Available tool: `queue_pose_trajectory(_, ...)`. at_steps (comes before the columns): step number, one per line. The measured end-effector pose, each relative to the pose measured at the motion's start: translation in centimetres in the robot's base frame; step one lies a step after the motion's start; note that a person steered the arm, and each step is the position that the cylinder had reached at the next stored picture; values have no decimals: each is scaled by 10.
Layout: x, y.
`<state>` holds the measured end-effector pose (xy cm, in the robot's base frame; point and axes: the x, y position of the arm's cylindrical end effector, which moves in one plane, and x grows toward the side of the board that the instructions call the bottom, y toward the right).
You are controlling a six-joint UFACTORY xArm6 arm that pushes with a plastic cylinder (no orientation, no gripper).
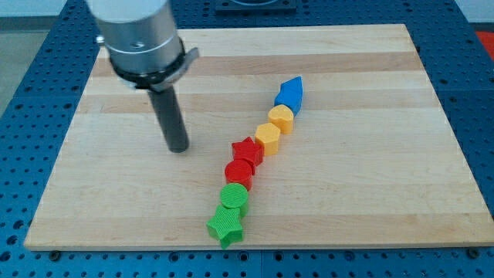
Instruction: Push the yellow hexagon towards the center right of the board
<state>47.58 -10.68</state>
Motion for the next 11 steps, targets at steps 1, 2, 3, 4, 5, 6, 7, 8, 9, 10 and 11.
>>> queue_pose_trajectory(1, 0, 36)
queue_pose_trajectory(2, 0, 76)
queue_pose_trajectory(3, 0, 124)
queue_pose_trajectory(4, -5, 168)
queue_pose_trajectory(5, -12, 180)
queue_pose_trajectory(6, -12, 160)
queue_pose_trajectory(7, -12, 190)
queue_pose_trajectory(8, -15, 236)
queue_pose_trajectory(9, -16, 263)
queue_pose_trajectory(10, -12, 246)
queue_pose_trajectory(11, -8, 218)
